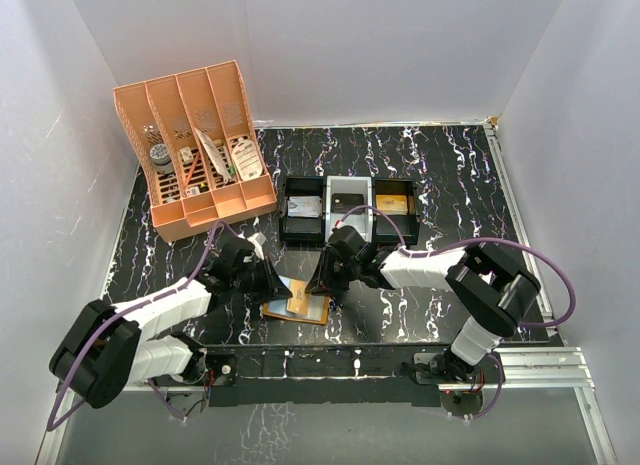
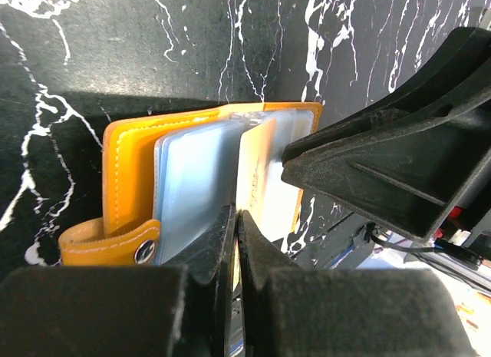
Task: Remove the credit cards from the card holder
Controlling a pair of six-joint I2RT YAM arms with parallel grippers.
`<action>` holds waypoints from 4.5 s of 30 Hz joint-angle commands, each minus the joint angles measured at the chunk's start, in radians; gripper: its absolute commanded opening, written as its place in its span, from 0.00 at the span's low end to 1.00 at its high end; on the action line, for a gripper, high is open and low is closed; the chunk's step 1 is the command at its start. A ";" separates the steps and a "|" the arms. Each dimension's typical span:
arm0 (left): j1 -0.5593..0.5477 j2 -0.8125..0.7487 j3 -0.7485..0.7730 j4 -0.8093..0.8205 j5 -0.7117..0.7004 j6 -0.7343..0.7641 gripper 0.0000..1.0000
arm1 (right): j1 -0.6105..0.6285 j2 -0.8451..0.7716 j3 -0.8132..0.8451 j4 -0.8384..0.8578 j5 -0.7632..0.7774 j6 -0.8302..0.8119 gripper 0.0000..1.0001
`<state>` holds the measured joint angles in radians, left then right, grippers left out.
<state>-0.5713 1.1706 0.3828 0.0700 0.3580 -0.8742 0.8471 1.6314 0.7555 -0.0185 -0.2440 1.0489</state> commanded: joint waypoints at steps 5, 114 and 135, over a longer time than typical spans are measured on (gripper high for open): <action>0.005 -0.057 0.056 -0.124 -0.096 0.087 0.00 | 0.004 -0.063 0.003 -0.020 0.053 -0.054 0.23; 0.298 -0.127 -0.149 0.934 0.553 -0.463 0.00 | -0.071 -0.273 -0.196 0.865 -0.179 0.134 0.56; 0.296 -0.139 -0.137 0.886 0.616 -0.431 0.00 | -0.102 -0.206 -0.223 0.938 -0.178 0.258 0.25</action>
<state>-0.2779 1.0325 0.2188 0.9512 0.9295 -1.3357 0.7620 1.4521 0.5240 0.8936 -0.4465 1.2861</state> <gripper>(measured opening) 0.010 0.268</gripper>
